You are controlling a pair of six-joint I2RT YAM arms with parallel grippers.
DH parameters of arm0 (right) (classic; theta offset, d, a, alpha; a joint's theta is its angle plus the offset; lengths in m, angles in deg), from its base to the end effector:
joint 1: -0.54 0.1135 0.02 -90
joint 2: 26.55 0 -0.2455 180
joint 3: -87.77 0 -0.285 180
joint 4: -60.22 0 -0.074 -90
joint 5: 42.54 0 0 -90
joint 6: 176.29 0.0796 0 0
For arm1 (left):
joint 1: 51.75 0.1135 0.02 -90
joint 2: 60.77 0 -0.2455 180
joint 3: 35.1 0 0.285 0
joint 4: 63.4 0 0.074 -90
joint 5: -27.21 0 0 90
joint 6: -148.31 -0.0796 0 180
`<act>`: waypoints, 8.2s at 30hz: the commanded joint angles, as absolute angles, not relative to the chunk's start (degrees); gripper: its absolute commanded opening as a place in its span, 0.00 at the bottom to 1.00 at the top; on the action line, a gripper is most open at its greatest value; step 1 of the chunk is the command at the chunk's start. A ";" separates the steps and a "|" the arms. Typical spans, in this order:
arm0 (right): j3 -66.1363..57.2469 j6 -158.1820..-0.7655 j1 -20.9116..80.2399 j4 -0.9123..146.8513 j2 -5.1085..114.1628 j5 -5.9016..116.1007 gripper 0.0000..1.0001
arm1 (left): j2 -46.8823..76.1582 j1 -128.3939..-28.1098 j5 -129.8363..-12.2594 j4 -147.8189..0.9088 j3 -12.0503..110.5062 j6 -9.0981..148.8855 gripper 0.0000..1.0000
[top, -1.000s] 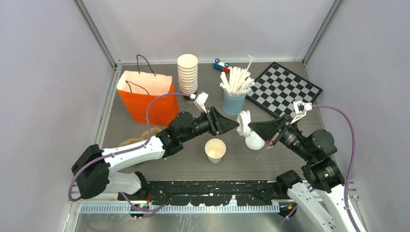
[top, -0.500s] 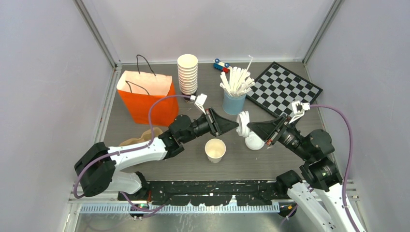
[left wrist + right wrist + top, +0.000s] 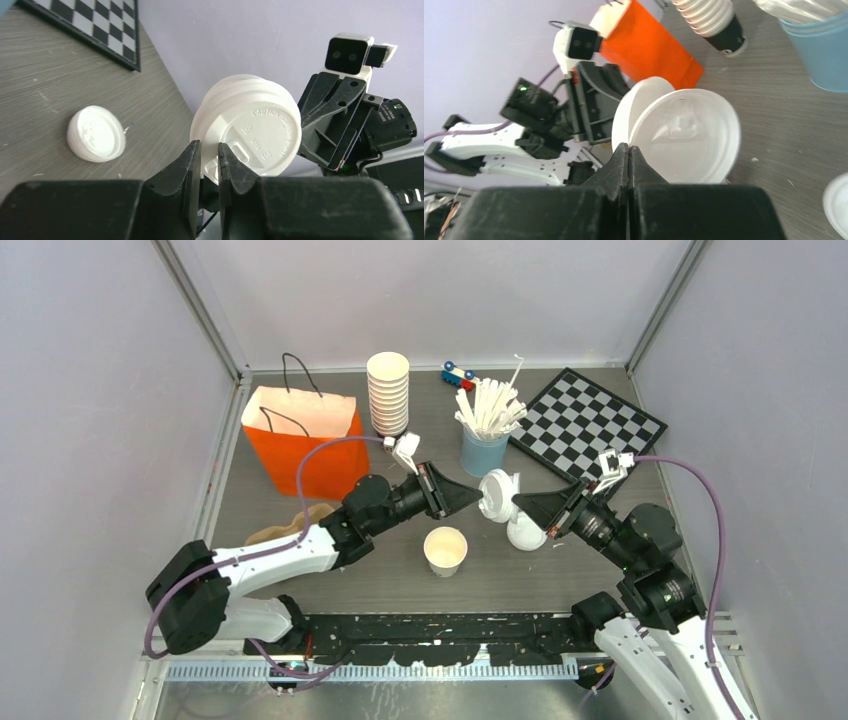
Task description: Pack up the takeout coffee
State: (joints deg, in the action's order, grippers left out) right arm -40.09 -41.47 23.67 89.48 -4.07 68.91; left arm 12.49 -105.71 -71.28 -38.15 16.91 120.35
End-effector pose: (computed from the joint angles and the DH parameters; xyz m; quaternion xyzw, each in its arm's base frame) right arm 0.1623 0.1010 0.3494 0.0006 0.7048 0.4983 0.5049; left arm 0.2066 -0.3039 0.2560 0.0061 0.6823 -0.6453 0.3437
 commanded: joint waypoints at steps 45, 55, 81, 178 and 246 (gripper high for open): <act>-52.23 -27.78 24.20 118.55 16.98 32.63 0.28 | 17.53 -102.48 -70.56 -88.44 35.48 88.49 0.43; -54.63 -28.95 27.02 117.07 17.41 33.68 0.36 | 15.36 -102.47 -70.82 -88.30 33.25 88.24 0.45; -50.52 -26.97 36.74 115.89 16.59 26.27 0.00 | 12.32 -102.47 -69.91 -89.78 31.90 88.79 0.47; -45.89 -27.55 37.43 122.03 11.22 21.40 0.00 | 23.43 -104.52 -67.60 -88.67 37.04 89.62 0.51; -36.53 -58.50 43.13 94.50 42.45 33.55 0.88 | -18.29 -108.18 -57.92 -114.58 33.78 74.75 1.00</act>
State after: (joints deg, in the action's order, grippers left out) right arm -37.62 -52.86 42.60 100.93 38.94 32.13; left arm -13.26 -108.13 -56.63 -110.96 36.45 78.24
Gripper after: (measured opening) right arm 0.882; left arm 0.992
